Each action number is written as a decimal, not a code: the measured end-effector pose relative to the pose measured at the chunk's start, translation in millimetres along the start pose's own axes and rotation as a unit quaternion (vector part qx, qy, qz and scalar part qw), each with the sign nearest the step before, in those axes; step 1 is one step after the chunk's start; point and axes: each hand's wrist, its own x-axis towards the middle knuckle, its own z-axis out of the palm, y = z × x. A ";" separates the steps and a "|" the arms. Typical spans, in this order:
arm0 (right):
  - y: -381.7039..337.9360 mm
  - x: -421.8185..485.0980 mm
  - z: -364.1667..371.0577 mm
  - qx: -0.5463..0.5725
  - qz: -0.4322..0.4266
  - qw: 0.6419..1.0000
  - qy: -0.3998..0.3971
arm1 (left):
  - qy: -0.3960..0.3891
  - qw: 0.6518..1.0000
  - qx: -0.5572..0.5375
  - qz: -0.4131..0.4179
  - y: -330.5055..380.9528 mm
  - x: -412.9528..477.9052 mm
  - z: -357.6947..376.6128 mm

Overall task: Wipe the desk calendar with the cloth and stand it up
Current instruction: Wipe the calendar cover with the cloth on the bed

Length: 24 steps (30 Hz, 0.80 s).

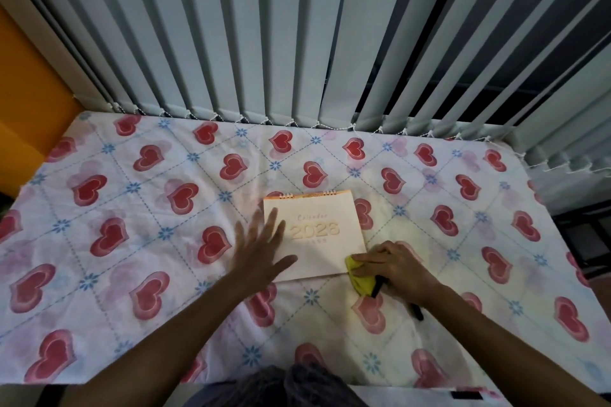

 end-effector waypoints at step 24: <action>79.0 109.0 -1.3 0.061 0.226 0.972 -0.008 | 0.080 0.996 -0.014 -0.020 57.8 23.2 27.7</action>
